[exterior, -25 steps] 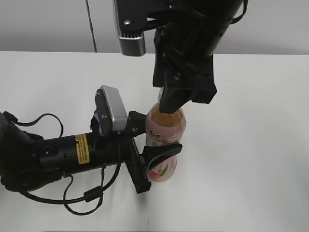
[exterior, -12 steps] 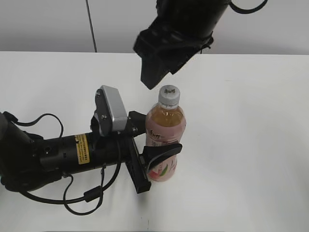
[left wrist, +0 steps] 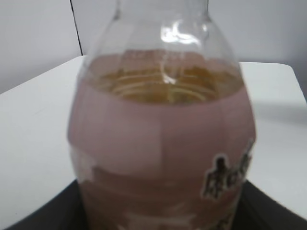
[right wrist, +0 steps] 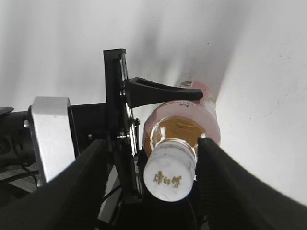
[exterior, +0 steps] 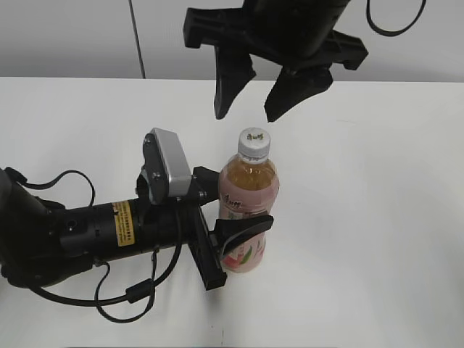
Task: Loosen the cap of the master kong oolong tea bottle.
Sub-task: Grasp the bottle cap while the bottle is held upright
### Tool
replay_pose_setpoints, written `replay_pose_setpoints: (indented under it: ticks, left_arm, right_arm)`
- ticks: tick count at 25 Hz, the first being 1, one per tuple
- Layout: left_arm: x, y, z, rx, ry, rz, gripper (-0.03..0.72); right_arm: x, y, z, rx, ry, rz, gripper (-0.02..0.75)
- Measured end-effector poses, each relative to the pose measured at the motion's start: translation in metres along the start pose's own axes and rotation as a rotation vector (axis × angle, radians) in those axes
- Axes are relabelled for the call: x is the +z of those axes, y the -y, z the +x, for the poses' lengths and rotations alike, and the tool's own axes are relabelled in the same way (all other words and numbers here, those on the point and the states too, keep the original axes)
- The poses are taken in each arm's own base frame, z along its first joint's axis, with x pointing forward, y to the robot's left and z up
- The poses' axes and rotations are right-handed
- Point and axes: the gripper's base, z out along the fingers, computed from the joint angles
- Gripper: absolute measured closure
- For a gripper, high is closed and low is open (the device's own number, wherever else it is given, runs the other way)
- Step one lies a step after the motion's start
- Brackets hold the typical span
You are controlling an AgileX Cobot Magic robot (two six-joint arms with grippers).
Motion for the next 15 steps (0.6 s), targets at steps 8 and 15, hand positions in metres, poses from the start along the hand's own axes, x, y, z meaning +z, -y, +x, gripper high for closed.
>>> replay_pose_setpoints:
  ticks: [8, 15]
  left_arm:
    - [0.000, 0.000, 0.000, 0.000, 0.000, -0.001, 0.295]
    - [0.000, 0.000, 0.000, 0.000, 0.000, -0.001, 0.295]
  right_arm:
    - [0.007, 0.004, 0.004, 0.023, -0.024, 0.019, 0.295]
    - [0.015, 0.007, 0.008, 0.029, -0.053, 0.032, 0.295]
